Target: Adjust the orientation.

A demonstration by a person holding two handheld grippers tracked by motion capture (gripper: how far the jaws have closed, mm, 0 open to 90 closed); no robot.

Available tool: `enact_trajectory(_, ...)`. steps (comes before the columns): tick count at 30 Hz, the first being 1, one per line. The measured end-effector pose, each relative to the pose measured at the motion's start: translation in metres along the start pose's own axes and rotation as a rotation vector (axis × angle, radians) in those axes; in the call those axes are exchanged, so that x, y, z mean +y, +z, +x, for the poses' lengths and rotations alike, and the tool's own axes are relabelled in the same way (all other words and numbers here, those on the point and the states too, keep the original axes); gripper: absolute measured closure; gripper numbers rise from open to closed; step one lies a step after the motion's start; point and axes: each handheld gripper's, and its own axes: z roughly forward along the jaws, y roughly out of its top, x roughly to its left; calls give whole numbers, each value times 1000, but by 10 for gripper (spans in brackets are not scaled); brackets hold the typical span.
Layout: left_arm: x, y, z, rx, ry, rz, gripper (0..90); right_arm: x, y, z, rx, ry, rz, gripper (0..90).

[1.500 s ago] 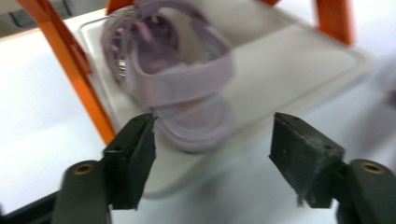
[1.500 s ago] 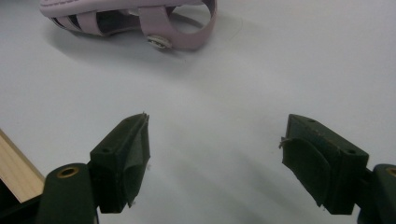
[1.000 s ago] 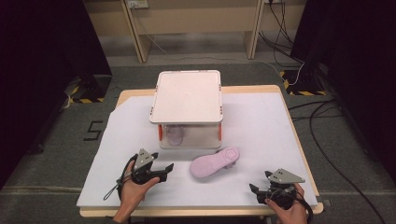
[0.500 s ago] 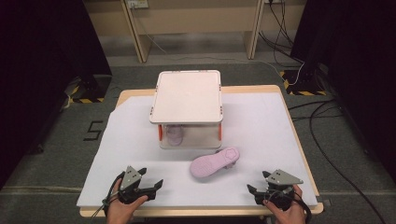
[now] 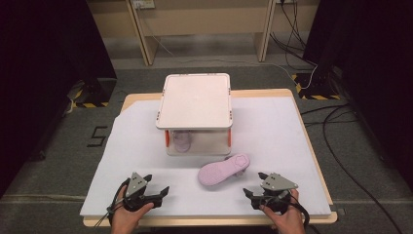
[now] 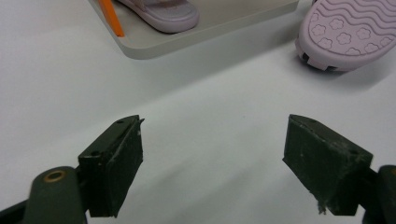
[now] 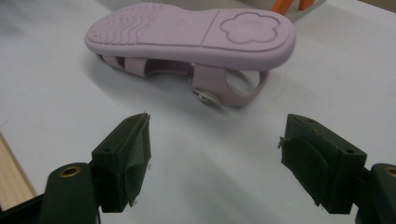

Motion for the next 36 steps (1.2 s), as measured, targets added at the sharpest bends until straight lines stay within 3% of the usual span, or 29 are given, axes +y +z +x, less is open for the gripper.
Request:
enact_trajectory(6, 0, -1, 1, -4, -2, -4, 195, 10, 26, 0, 25, -7, 11, 300)
enact_trajectory(11, 0, -1, 2, -5, -4, -12, 195, 16, 42, -3, 11, -25, 12, 355)
enact_trajectory(19, 0, 1, 0, -13, 5, 0, 198, 22, 62, -15, -17, 13, -1, 364)
enact_trajectory(21, 0, 1, 1, -14, 4, -2, 198, 24, 66, -17, -10, 70, 5, 383)
enact_trajectory(22, 0, 1, 1, -14, 3, -2, 199, 26, 67, -16, -17, 64, 3, 410)
enact_trajectory(25, 0, 1, 0, -18, 5, 0, 201, 28, 66, -13, -24, 66, 11, 481)
enact_trajectory(29, 0, 0, 0, -22, 7, -6, 205, 35, 55, -6, -25, 30, 10, 552)
enact_trajectory(36, 0, -2, 0, -20, 3, -16, 208, 34, 19, 4, 30, 84, 51, 587)
